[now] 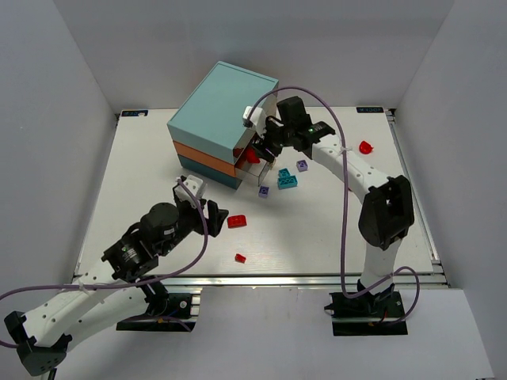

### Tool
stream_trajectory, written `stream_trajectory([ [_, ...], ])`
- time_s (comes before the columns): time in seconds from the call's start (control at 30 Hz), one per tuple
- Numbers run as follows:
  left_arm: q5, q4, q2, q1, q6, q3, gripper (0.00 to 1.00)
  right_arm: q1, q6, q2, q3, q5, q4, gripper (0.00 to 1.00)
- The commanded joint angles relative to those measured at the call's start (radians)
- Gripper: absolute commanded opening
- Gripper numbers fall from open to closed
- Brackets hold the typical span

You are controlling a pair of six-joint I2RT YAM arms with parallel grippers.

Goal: Sort the legos into containers by color

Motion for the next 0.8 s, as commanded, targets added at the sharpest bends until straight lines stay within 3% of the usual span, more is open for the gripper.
stream_trajectory([
  [0.0,0.137,0.076,0.024,0.004,-0.123,0.003,0.8,-0.006,0.05,-0.091,-0.007,0.016,0.058,0.63],
  [0.13,0.155,0.015,0.093,0.004,-0.33,0.005,0.73,-0.018,0.149,-0.212,-0.109,0.055,0.11,0.63],
  [0.17,0.141,-0.021,0.108,0.004,-0.44,0.009,0.69,-0.026,0.194,-0.247,-0.151,0.083,0.136,0.62],
  [0.23,0.144,-0.111,0.157,-0.014,-0.54,0.015,0.58,-0.053,0.363,-0.361,-0.311,0.208,0.243,0.4],
  [0.27,0.153,-0.128,0.17,-0.014,-0.618,0.008,0.56,-0.061,0.406,-0.405,-0.374,0.247,0.274,0.26],
  [0.3,0.174,-0.133,0.182,-0.014,-0.655,-0.027,0.47,-0.069,0.432,-0.474,-0.433,0.265,0.293,0.17],
  [0.37,0.243,-0.109,0.219,-0.014,-0.757,-0.069,0.42,-0.116,0.492,-0.533,-0.562,0.295,0.298,0.12],
  [0.5,0.332,-0.093,0.366,-0.023,-0.884,-0.106,0.46,-0.222,0.552,-0.663,-0.707,0.244,0.269,0.14],
  [0.6,0.335,-0.189,0.507,-0.032,-0.939,-0.049,0.5,-0.282,0.579,-0.741,-0.836,0.194,0.325,0.26],
  [0.77,0.303,-0.346,0.648,-0.051,-1.025,0.077,0.64,-0.356,0.598,-0.783,-0.874,0.123,0.318,0.32],
])
